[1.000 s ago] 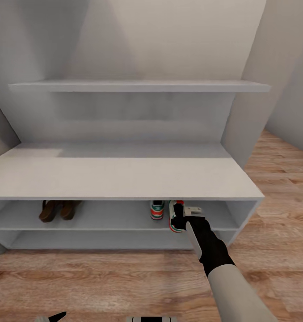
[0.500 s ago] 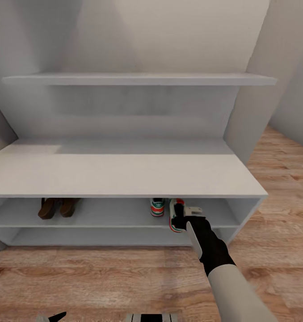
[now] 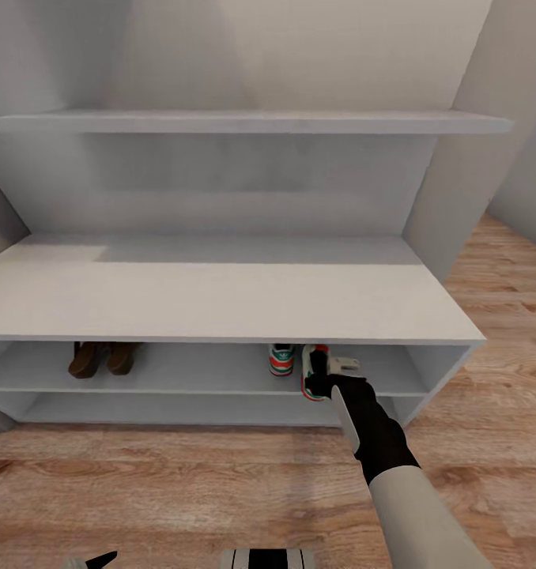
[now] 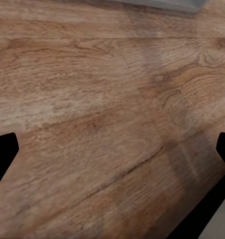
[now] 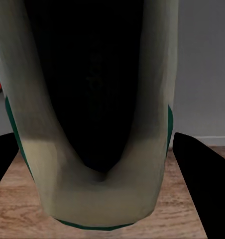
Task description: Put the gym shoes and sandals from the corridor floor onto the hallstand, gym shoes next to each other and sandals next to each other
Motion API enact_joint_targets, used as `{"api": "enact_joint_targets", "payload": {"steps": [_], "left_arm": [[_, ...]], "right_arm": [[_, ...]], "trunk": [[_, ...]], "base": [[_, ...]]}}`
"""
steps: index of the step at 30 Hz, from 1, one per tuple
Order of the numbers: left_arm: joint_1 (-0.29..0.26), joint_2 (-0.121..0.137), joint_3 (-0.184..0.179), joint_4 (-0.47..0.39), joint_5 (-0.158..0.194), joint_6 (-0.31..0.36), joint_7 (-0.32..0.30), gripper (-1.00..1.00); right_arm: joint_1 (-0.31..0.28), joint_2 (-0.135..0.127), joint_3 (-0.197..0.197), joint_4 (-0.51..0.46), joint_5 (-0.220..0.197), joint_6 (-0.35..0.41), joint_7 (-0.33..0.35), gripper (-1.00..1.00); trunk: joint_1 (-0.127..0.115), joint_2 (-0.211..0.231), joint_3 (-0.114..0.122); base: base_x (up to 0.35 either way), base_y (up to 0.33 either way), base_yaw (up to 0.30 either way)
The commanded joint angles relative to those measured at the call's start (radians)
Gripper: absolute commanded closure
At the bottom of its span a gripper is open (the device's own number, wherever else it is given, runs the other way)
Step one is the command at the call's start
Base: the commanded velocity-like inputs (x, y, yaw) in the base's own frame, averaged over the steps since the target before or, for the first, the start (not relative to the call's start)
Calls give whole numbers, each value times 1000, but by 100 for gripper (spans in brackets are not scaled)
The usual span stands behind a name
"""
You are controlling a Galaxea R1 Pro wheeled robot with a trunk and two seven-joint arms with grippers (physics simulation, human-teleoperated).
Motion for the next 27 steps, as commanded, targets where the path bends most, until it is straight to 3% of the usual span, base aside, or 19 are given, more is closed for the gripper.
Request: {"api": "enact_joint_targets", "payload": {"steps": [1, 10, 27], "left_arm": [[-1, 0, 2, 1, 1, -4, -4, -100], [-1, 0, 3, 1, 0, -4, -3, -100], [-1, 0, 3, 1, 0, -4, -4, -100]], "right_arm": [[0, 0, 1, 59, -17, 3, -5, 100], [0, 0, 1, 58, -17, 2, -5, 100], [0, 0, -1, 56, -17, 2, -5, 100]], "trunk": [[0, 0, -1], [0, 0, -1], [0, 0, -1]], "base": [[24, 0, 2], [177, 0, 0], [58, 0, 0]]}}
